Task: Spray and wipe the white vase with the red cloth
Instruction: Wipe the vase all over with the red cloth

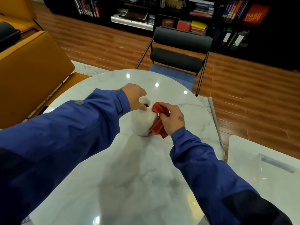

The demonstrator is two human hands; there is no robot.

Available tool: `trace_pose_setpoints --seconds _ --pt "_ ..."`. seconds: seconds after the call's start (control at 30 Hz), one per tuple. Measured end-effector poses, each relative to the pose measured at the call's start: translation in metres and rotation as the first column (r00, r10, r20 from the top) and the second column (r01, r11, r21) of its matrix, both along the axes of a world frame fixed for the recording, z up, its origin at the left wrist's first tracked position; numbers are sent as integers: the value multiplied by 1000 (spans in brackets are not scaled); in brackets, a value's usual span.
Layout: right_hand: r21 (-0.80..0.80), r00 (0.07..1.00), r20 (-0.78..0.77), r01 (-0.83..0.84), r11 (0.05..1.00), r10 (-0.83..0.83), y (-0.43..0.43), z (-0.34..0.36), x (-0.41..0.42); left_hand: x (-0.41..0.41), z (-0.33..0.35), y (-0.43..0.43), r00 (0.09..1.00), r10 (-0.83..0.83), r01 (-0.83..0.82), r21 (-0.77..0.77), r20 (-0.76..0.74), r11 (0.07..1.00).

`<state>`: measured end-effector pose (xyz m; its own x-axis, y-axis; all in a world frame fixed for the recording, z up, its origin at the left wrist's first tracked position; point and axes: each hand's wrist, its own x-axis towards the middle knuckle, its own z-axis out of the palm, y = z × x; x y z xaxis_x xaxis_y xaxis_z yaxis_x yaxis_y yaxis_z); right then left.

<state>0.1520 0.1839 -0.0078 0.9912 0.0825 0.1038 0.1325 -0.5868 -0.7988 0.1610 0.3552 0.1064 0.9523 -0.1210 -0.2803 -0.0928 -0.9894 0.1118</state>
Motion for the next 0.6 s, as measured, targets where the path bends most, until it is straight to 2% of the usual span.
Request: trace_pose_setpoints --seconds 0.13,0.23,0.3,0.43,0.6 --pt "96 996 85 12 995 -20 13 -4 -30 2 -1 1 998 -62 62 7 -23 998" --pt "114 986 163 -61 992 42 22 -11 -60 5 -1 1 998 -56 56 -9 -31 998" --pt "129 988 151 -53 990 34 24 -12 -58 7 -2 2 998 -50 49 -17 -35 999" --pt "221 990 54 114 969 -129 22 -1 -25 7 -3 2 998 -53 52 -24 -30 998" --pt "200 994 86 48 979 -66 28 -11 -51 8 -4 3 998 -50 49 -37 -32 998"
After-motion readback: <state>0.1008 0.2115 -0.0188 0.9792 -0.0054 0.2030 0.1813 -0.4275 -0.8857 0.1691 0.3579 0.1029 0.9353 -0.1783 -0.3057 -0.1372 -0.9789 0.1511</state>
